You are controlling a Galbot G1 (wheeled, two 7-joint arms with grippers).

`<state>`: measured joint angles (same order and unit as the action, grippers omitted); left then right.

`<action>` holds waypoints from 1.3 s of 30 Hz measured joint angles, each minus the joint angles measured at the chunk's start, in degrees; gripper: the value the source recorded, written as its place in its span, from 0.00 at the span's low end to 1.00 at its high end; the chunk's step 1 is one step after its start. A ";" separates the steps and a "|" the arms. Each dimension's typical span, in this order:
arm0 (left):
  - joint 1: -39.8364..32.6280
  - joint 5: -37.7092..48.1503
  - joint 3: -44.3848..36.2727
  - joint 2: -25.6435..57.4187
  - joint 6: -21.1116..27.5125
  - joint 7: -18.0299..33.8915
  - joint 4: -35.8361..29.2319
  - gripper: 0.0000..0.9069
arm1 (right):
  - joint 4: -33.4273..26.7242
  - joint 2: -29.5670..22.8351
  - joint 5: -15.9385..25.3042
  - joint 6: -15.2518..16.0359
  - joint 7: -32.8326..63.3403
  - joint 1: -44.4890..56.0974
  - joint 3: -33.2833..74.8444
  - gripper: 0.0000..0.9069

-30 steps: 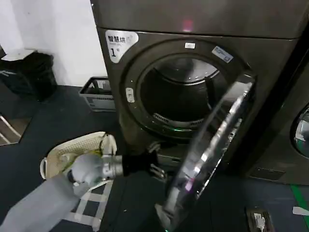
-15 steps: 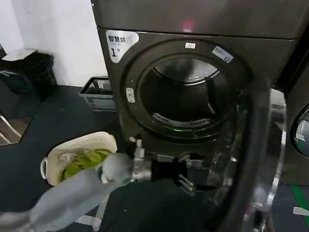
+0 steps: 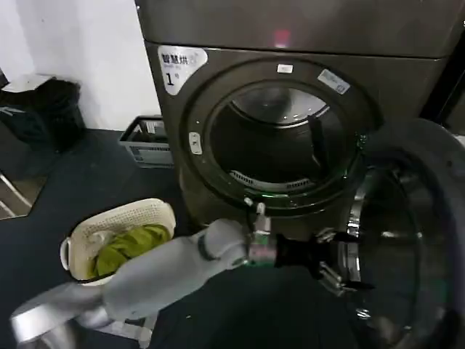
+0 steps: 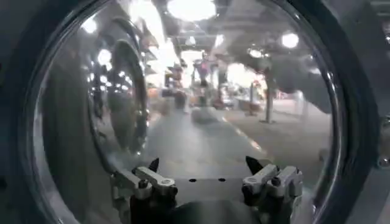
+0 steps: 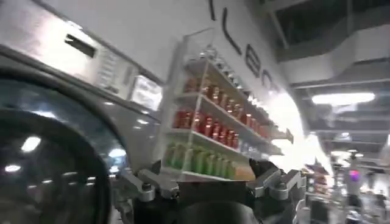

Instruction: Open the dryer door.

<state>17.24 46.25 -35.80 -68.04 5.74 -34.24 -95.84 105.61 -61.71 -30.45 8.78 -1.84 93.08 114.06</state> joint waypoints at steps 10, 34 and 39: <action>-3.53 -0.49 -2.64 -8.04 -0.42 1.86 6.13 1.00 | -3.58 0.44 2.53 0.34 0.23 1.36 5.84 1.00; -6.09 -1.75 -3.20 -20.73 -2.04 4.13 17.80 1.00 | -5.87 1.50 1.89 -0.05 -1.49 3.44 12.03 1.00; -6.10 -1.86 -3.08 -20.47 -3.40 4.21 17.75 1.00 | -5.91 1.65 1.89 -0.06 -1.78 3.32 11.91 1.00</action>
<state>11.14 44.39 -38.88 -88.51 2.34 -30.03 -78.09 99.69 -60.06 -28.56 8.73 -3.62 96.40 125.97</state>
